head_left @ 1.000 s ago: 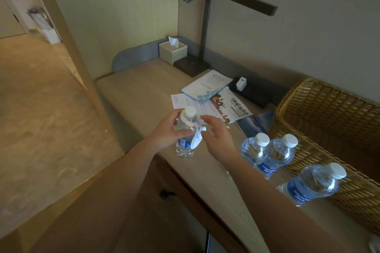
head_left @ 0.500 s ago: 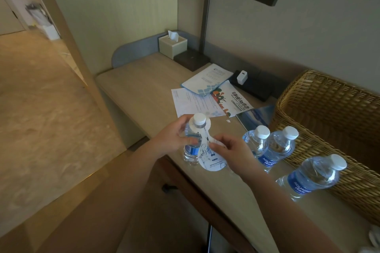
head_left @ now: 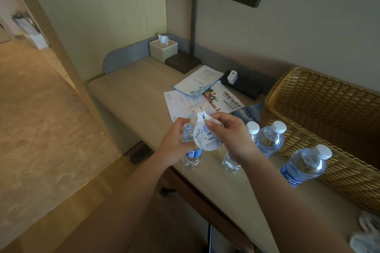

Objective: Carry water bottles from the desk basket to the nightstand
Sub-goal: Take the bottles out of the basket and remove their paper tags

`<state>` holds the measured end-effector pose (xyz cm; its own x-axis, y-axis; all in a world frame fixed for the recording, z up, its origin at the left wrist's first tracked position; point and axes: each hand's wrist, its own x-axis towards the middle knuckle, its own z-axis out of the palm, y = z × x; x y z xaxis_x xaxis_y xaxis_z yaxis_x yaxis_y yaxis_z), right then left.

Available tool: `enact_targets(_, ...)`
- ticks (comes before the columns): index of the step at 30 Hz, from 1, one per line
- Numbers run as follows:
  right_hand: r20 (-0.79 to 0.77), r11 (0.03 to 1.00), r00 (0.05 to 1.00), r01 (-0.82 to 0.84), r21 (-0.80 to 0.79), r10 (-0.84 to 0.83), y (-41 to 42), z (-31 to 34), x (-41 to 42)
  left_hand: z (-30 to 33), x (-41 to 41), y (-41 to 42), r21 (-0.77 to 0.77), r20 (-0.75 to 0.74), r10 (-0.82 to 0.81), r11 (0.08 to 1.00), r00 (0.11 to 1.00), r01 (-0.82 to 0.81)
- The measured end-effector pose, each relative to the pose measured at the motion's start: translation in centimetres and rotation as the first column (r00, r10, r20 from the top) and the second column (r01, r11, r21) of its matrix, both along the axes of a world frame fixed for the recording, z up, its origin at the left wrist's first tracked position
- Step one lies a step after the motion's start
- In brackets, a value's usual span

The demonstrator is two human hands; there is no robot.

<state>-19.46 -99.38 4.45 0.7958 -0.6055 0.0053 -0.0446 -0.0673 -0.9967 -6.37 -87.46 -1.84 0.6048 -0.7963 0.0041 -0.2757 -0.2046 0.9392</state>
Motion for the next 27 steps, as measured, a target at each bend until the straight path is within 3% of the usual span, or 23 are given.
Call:
enact_targets(7, 0.1, 0.983, 0.978, 0.179, 0.027, -0.181, -1.7, 0.3, -5.9, -1.4, -2.3, -0.6, -0.054, 0.109, 0.127, 0.991, 0.986, -0.122)
enact_targets(13, 0.134, 0.888, 0.878, 0.447, 0.109, -0.459, -3.1, -0.9, -17.6, -2.1, -2.8, -0.8, -0.094, 0.223, 0.194, 0.98, 0.955, -0.177)
enact_targets(17, 0.089, 0.681, 0.683, 0.691, 0.241, -0.725, -3.2, -3.0, -25.9, -2.7, -2.7, -1.3, -0.089, 0.262, 0.234, 0.972, 0.936, -0.218)
enact_targets(23, -0.267, 0.304, 0.297, 0.953, 0.017, -0.917, -3.7, -8.6, -33.1, -2.9, -3.5, -1.9, -0.096, 0.226, 0.241, 0.97, 0.944, -0.225)
enact_targets(25, -0.352, 0.251, 0.222, 0.967, -0.039, -0.909, -4.6, -10.3, -34.0, -2.8, -3.6, -1.9, -0.101, 0.221, 0.242, 0.969, 0.945, -0.225)
enact_targets(27, -0.4, 0.259, 0.202, 0.961, -0.093, -0.894, -5.5, -11.7, -34.5, -2.8, -3.6, -1.9, -0.103, 0.223, 0.245, 0.968, 0.944, -0.227)
